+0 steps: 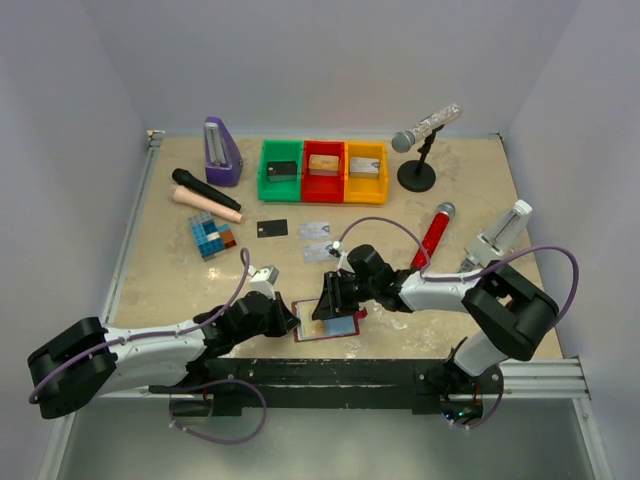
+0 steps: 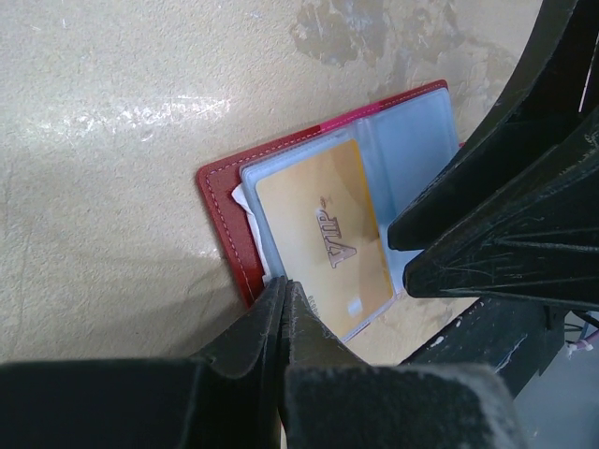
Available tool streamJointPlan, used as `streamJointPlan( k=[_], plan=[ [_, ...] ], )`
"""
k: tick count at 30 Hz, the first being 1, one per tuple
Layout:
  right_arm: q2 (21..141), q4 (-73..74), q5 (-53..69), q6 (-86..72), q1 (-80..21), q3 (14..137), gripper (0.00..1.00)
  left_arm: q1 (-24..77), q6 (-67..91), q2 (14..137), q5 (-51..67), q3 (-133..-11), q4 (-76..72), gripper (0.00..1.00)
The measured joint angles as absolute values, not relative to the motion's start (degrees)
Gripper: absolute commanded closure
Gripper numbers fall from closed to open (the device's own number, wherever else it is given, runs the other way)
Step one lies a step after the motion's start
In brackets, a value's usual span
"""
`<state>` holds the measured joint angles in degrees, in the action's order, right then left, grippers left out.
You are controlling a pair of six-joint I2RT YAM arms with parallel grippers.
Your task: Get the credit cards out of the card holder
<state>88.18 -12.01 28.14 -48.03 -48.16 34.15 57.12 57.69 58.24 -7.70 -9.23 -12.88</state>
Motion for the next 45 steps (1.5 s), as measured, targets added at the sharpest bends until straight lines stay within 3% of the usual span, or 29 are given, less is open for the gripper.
streamJointPlan(
  k=[45],
  plan=[
    [89.76, -13.72, 27.97, -47.97, -48.16, 32.49, 0.57, 57.14, 57.98, 58.08, -8.4, -8.45, -13.23, 1.0]
  ],
)
